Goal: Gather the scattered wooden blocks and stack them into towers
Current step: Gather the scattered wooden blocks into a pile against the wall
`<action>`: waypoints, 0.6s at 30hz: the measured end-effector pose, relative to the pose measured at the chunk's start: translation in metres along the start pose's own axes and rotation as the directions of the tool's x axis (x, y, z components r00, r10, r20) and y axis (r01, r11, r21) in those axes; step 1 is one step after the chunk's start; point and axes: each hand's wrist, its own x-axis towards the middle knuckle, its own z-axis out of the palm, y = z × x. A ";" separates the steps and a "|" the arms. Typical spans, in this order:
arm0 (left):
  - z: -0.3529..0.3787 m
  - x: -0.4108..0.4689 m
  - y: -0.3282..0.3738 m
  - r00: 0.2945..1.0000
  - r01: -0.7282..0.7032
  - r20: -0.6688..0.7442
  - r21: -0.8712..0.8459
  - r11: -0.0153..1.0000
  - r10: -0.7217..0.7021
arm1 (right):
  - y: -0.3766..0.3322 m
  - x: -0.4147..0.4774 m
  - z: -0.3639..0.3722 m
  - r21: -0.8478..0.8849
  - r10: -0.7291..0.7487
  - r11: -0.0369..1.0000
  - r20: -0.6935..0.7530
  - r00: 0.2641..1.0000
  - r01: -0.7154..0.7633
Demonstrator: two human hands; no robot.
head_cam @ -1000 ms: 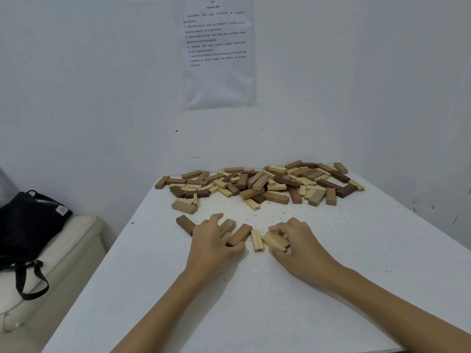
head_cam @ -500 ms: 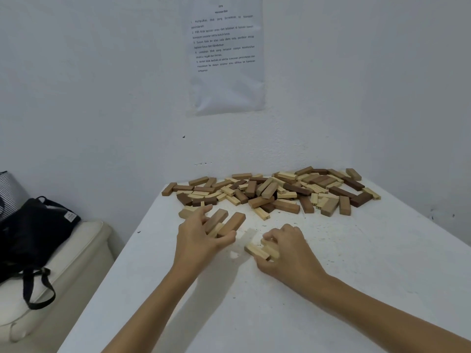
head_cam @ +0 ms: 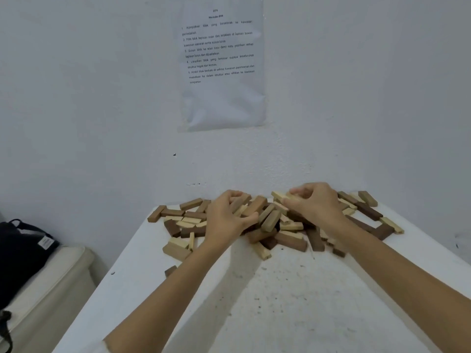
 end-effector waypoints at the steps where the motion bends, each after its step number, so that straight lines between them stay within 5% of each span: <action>1: 0.009 0.008 0.000 1.000 0.007 0.011 -0.003 1.000 -0.007 | 0.001 0.009 0.002 0.043 0.043 0.998 -0.004 0.999 -0.043; 9: 0.057 0.035 -0.005 0.989 0.019 0.147 -0.061 0.998 -0.010 | 0.017 0.043 0.032 0.180 0.144 0.972 0.059 0.988 -0.152; 15: 0.023 0.016 -0.018 0.996 0.024 0.093 -0.108 0.994 -0.013 | 0.008 0.032 0.033 0.098 0.003 0.995 -0.025 1.000 -0.001; 18: -0.016 0.004 -0.032 0.997 0.028 0.080 -0.090 0.996 -0.021 | -0.007 0.019 0.037 0.075 -0.093 0.993 0.057 0.994 0.089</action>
